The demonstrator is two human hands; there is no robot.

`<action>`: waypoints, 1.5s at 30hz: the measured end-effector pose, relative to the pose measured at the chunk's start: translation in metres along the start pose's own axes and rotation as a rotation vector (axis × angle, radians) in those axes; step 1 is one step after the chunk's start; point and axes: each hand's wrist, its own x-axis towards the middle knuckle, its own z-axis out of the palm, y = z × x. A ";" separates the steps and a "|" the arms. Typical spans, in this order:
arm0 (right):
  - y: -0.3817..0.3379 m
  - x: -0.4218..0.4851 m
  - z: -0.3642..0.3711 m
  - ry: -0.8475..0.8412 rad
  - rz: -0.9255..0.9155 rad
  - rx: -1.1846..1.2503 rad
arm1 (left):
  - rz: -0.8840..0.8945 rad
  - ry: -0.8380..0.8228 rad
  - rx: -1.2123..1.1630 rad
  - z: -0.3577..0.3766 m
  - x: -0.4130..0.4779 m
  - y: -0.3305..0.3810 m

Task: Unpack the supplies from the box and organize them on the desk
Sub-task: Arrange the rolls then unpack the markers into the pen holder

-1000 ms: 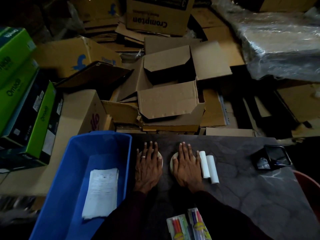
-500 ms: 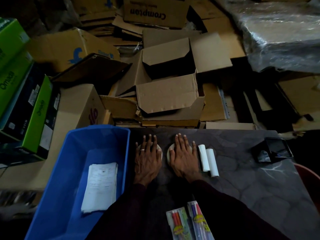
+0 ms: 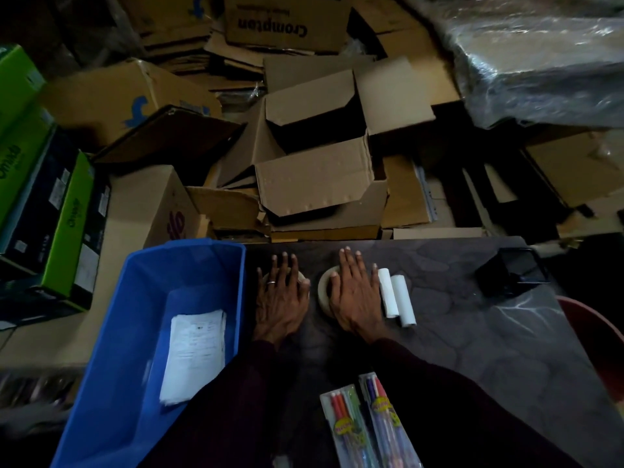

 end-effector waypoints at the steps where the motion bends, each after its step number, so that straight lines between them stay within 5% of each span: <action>1: 0.000 -0.006 -0.005 0.046 0.019 0.026 | 0.011 0.005 -0.006 -0.004 -0.002 0.003; 11: 0.047 -0.098 -0.047 0.293 0.236 0.185 | 0.034 0.187 -0.491 -0.042 -0.077 0.083; 20: 0.100 -0.099 -0.071 0.412 0.588 0.651 | -0.269 -0.071 -0.945 -0.033 -0.059 0.175; 32: 0.139 -0.065 -0.030 0.184 0.702 1.012 | -0.752 -0.018 -1.171 0.030 -0.014 0.232; 45: 0.150 -0.057 -0.020 0.107 0.751 1.171 | -0.920 -0.125 -1.540 0.033 -0.007 0.224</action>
